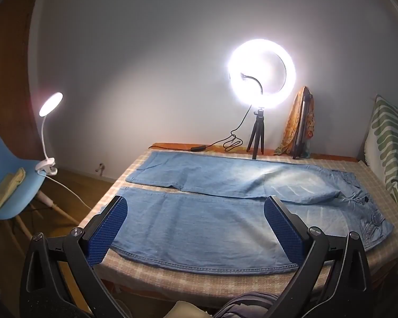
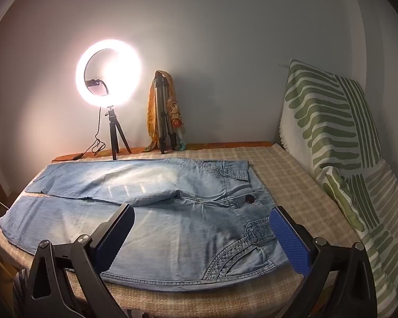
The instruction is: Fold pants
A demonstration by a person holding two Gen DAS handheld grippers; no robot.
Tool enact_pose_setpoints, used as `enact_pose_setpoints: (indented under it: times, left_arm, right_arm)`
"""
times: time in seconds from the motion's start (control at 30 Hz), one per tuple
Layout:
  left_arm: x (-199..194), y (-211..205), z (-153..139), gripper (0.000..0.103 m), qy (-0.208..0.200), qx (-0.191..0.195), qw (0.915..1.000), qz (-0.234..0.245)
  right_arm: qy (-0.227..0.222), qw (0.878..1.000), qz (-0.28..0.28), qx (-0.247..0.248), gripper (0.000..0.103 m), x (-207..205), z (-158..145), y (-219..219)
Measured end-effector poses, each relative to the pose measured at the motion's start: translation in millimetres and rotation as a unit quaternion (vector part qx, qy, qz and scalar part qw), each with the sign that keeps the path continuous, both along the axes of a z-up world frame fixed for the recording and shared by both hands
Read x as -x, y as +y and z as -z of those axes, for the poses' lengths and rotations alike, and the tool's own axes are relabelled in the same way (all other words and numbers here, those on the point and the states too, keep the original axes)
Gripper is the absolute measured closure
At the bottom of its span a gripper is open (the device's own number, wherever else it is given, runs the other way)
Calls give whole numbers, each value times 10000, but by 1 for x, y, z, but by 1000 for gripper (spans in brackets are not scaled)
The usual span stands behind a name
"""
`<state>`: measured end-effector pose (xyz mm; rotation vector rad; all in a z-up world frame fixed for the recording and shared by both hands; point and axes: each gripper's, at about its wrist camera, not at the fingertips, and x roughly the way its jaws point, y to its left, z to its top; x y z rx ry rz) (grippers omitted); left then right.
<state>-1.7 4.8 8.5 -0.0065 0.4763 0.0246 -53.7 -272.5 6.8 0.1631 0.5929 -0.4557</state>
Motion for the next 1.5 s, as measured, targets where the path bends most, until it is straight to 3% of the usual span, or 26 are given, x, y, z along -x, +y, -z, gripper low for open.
enact_pose_setpoints:
  times: [1.5]
  left_arm:
    - [-6,-11,9,1,101,-34,9999,41]
  right_arm:
    - [-159,9998,142,4,0,1,-5,0]
